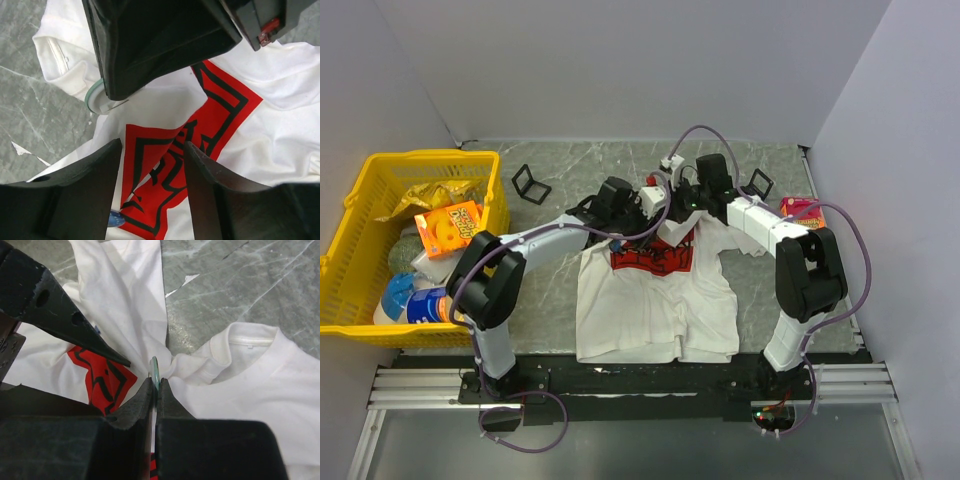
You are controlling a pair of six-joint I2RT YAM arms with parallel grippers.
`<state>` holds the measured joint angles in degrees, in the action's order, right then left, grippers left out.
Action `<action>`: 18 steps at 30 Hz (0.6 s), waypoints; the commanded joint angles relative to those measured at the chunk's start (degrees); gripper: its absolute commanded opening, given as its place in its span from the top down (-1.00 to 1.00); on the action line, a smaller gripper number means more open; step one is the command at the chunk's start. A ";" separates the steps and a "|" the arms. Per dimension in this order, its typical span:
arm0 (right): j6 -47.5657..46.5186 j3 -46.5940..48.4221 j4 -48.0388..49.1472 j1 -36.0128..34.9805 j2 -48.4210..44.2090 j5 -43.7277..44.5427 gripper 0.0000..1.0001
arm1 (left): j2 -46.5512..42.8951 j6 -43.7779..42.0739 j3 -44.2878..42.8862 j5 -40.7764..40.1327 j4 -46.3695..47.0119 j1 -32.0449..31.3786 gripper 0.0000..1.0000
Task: Remove the brooch from the garment
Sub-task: Open the brooch on the clothes.
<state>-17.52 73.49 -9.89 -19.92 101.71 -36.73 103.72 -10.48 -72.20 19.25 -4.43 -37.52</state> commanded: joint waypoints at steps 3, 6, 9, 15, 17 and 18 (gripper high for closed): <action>0.47 1.12 1.10 0.41 -1.60 -1.85 1.00 | 1.13 0.55 1.19 -1.40 3.19 -1.59 -0.17; 0.38 1.13 1.10 0.50 -1.52 -1.94 1.00 | 1.83 0.64 0.84 -2.28 3.11 -1.95 -0.11; 0.38 1.47 0.75 0.59 -1.34 -1.42 1.00 | 1.75 0.72 1.71 -2.98 3.98 -2.12 -0.03; 1.43 2.00 0.40 1.73 -0.73 -2.11 1.00 | -0.62 2.48 4.79 -9.31 9.70 -2.12 0.10; 1.61 2.09 0.22 1.91 -0.46 -2.73 1.00 | -1.24 2.40 5.14 -9.84 9.96 -2.12 0.09; 1.52 2.09 0.22 2.08 -0.46 -2.82 1.00 | -1.68 2.13 5.06 -9.75 9.70 -2.12 0.08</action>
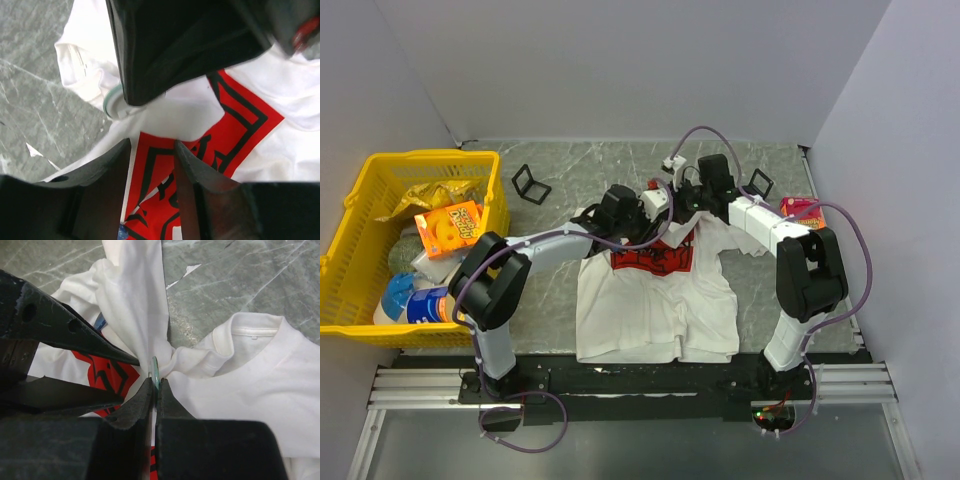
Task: Remove the brooch from the garment
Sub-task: Open the brooch on the clothes.
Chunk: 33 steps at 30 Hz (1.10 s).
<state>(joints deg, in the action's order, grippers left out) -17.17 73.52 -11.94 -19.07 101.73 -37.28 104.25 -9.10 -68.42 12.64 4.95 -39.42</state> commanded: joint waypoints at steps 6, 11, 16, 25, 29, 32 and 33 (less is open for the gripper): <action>1.00 2.69 1.31 1.32 0.04 -3.50 1.00 | -3.96 -0.12 0.40 -1.84 -1.60 0.22 0.00; 0.56 2.86 0.78 1.32 0.57 -3.24 1.00 | -5.19 -1.27 -0.57 1.59 -3.89 0.66 -0.04; 0.65 3.39 0.26 1.23 0.84 -3.59 1.00 | -3.70 -1.18 0.13 4.67 -3.55 0.31 -0.07; 0.56 4.36 -1.15 1.76 1.27 -5.08 1.00 | -1.33 -1.27 -0.74 4.76 -4.16 -0.31 -0.13; 0.47 4.36 -1.33 1.76 1.19 -5.35 1.00 | 0.25 -0.83 -1.27 3.09 -4.16 -0.75 -0.15; 0.21 4.27 -1.33 1.67 1.19 -5.44 1.00 | 1.31 -0.39 -1.62 1.60 -3.81 -1.27 -0.15; 0.12 4.18 -1.41 1.67 1.19 -5.44 1.00 | 1.83 -0.39 -1.71 0.46 -3.72 -1.27 -0.14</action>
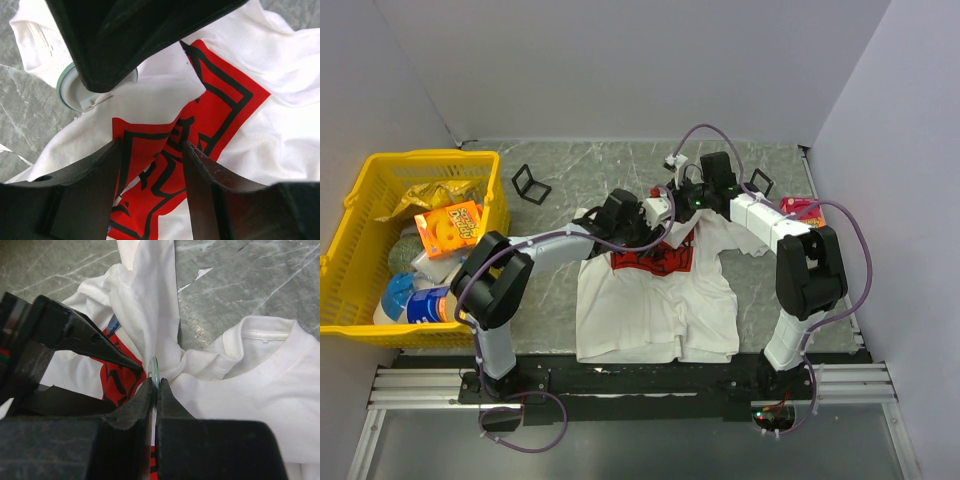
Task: Remove the brooch from the garment
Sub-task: Open the brooch on the clothes.
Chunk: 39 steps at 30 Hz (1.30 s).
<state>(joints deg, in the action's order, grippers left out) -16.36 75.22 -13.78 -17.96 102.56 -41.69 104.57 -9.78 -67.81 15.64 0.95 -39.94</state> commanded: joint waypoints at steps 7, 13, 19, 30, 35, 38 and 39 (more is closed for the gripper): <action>-0.87 2.74 -0.02 0.64 0.88 -1.55 1.00 | 2.39 1.78 -2.06 -6.32 2.12 -0.93 -0.09; -0.95 2.74 -0.02 0.64 0.79 -1.81 1.00 | 2.65 2.75 -1.89 -8.52 3.36 -0.93 0.63; -1.22 2.74 -0.28 0.55 0.79 -1.46 1.00 | 2.57 2.84 -1.97 -8.70 3.09 -0.93 0.98; -6.31 3.00 -3.35 0.64 -0.26 -0.32 1.00 | -2.53 -0.24 -0.57 0.95 1.25 2.40 0.98; -10.79 2.39 -5.46 0.64 -0.79 -1.46 1.00 | -3.76 0.90 -0.74 4.66 0.81 5.84 0.98; -12.11 2.21 -6.78 0.64 -1.14 -4.18 1.00 | -3.76 0.99 -0.57 5.72 0.81 7.16 0.98; -12.29 2.30 -7.05 0.64 -1.31 -4.80 1.00 | -3.76 1.08 -0.48 5.81 0.89 7.33 0.98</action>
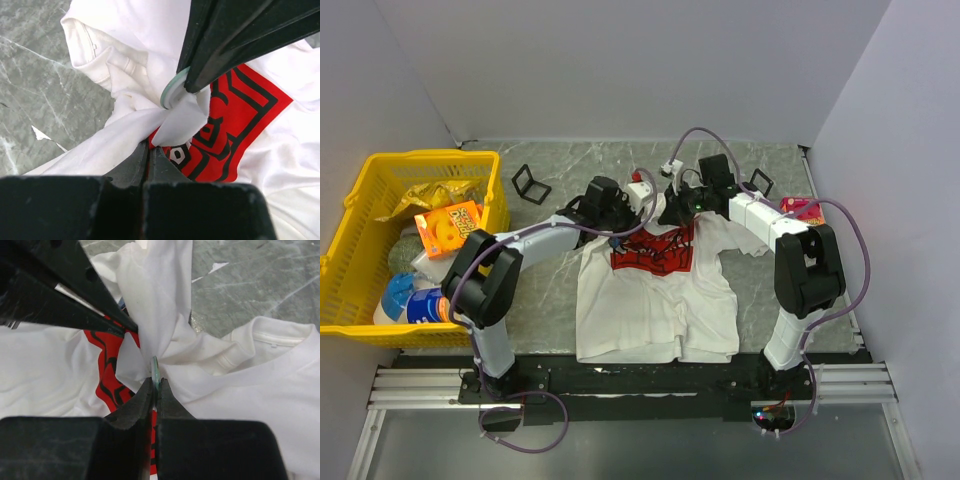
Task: Remove the brooch from the garment
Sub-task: Open the brooch on the clothes.
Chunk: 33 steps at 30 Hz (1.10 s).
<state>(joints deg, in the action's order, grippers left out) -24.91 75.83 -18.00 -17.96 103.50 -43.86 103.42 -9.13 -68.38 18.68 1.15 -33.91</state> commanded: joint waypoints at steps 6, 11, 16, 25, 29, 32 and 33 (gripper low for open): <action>-4.36 2.04 -4.15 0.64 -3.66 -5.97 1.00 | -0.85 0.07 -1.05 4.09 -0.44 1.22 0.98; -7.60 3.00 -7.13 0.73 -4.63 -6.25 1.00 | -0.58 0.34 -0.70 2.51 0.17 1.30 0.98; -11.12 4.23 -11.35 0.73 -5.24 -2.38 1.00 | -0.23 0.34 -0.79 1.19 0.08 1.30 0.98; -14.90 7.92 -19.35 0.73 -4.54 -5.54 1.00 | 0.65 0.51 -1.49 0.31 -0.09 1.30 0.71; -16.57 9.33 -22.86 0.73 -4.63 -7.29 1.00 | 0.56 0.77 -1.32 -1.27 0.26 1.22 0.61; -17.72 9.68 -24.01 0.73 -4.80 -7.30 1.00 | 0.47 0.95 -1.23 -1.98 0.61 1.30 0.47; -18.07 9.68 -24.71 0.73 -4.72 -7.30 1.00 | 0.38 0.95 -1.06 -2.06 0.70 1.30 0.42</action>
<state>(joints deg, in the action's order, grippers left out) -40.60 82.70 -36.49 -17.74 101.71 -48.49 103.39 -8.03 -68.38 21.04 0.54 -33.61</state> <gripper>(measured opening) 0.033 0.253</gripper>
